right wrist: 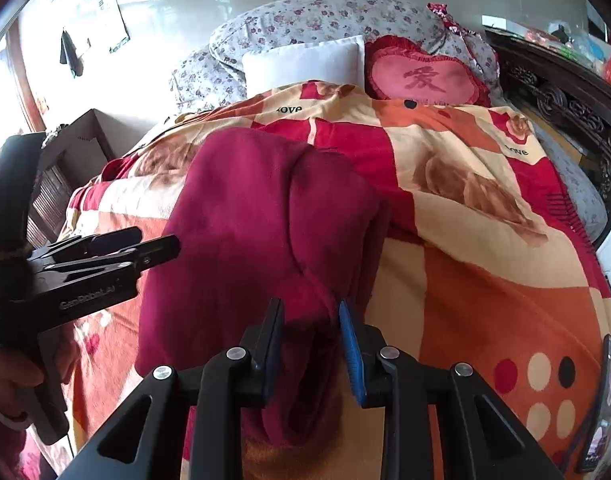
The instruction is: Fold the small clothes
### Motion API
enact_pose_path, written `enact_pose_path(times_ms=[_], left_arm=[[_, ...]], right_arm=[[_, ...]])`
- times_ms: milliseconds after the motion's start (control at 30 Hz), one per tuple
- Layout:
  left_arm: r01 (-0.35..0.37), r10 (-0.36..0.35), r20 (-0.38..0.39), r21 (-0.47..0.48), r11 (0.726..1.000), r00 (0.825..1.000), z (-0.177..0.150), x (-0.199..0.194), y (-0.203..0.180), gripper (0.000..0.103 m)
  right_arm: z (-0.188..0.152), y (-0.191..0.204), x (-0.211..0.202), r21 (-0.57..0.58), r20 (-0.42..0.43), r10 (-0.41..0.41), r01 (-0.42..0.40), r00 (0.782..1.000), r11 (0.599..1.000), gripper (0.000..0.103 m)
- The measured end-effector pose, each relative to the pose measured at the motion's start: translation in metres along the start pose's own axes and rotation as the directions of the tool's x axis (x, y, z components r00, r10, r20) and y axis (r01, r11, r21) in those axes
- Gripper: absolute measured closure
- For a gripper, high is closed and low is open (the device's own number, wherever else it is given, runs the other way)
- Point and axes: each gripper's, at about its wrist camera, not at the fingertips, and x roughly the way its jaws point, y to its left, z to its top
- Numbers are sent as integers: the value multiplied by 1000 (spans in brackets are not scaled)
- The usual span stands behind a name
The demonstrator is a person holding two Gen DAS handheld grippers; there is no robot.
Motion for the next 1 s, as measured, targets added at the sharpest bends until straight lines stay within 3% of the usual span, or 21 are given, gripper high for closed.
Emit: enact_pose_path(times_ms=[167,367,633,733,1000], left_arm=[[13,-13,-21,-27,1000,1000,-21,-4,2,40],[-1,1,-23,-23,1000,1000,-35,-14,3,40],[-32,34,48,-51,998,998,-41,-36,4,40],[-45,47,56,-49,998,997,-42,-39,4,40],[-79,85,82,-79,994,993,-45,-52,9,40]], right_arm=[[-15,-6,25,28,-75,0,3,997,1000,76],[-17,-7,11,44,-53,1,1,999,999,76],[-19,14,-21,4,8,-49,49,999,999,69],[-20,18,-24,19,23,-46,46,999,999,61],[-22,21,-24,47,22,-36,35,999,998,60]])
